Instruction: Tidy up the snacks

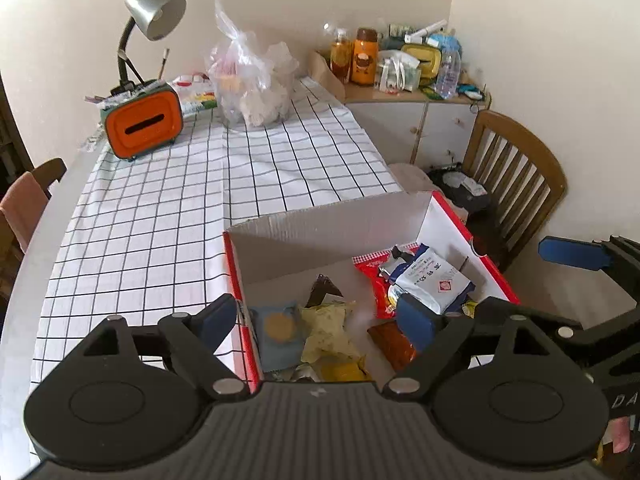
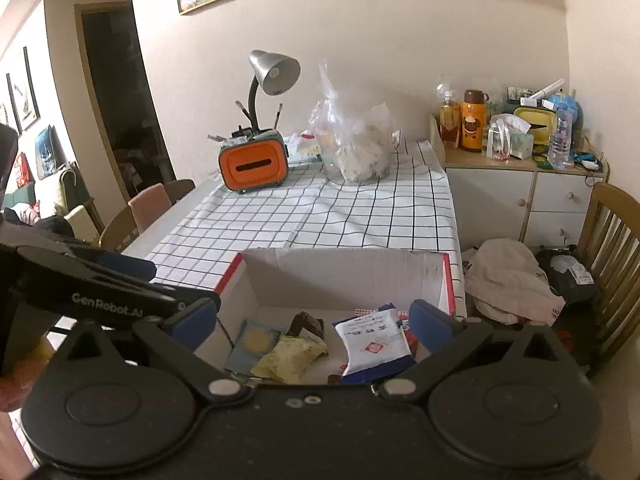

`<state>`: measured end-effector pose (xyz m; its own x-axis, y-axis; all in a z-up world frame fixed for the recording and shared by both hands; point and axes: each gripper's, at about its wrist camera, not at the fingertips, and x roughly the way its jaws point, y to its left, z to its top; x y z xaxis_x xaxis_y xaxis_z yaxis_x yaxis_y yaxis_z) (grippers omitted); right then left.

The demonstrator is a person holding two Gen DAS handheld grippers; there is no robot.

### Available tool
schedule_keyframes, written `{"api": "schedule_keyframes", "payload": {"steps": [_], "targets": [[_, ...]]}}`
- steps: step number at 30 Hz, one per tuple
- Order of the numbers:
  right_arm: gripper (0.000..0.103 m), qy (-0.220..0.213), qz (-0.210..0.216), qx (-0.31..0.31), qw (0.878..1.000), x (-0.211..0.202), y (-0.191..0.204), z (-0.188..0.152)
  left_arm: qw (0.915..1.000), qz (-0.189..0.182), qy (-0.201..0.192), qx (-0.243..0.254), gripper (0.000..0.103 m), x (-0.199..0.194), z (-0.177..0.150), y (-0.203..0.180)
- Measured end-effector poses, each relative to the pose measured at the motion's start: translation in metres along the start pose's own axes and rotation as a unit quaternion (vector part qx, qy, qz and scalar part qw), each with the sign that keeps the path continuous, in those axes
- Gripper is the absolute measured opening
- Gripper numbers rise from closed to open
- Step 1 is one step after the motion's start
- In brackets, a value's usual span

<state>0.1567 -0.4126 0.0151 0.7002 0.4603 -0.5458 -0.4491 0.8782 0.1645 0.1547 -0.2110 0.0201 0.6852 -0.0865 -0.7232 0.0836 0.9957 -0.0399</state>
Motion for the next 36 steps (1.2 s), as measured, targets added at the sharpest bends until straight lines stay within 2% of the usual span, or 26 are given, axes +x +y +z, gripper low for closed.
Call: {"api": "schedule_keyframes", "payload": {"steps": [10,17,36], "targets": [[0.103,-0.017,0.005,0.009,1.0,-0.013,0.006,-0.003,0.9993,-0.011,-0.011,-0.035,0.09,-0.021,-0.015,0.014],[0.103,-0.021,0.007,0.012,1.0,-0.014,0.009,-0.004,0.9987,-0.007,-0.019,-0.048,0.09,-0.03,-0.022,0.019],[0.103,-0.022,0.019,0.035,0.999,-0.016,0.011,-0.01,0.9991,-0.002,0.002,-0.043,0.09,-0.031,-0.027,0.014]]}}
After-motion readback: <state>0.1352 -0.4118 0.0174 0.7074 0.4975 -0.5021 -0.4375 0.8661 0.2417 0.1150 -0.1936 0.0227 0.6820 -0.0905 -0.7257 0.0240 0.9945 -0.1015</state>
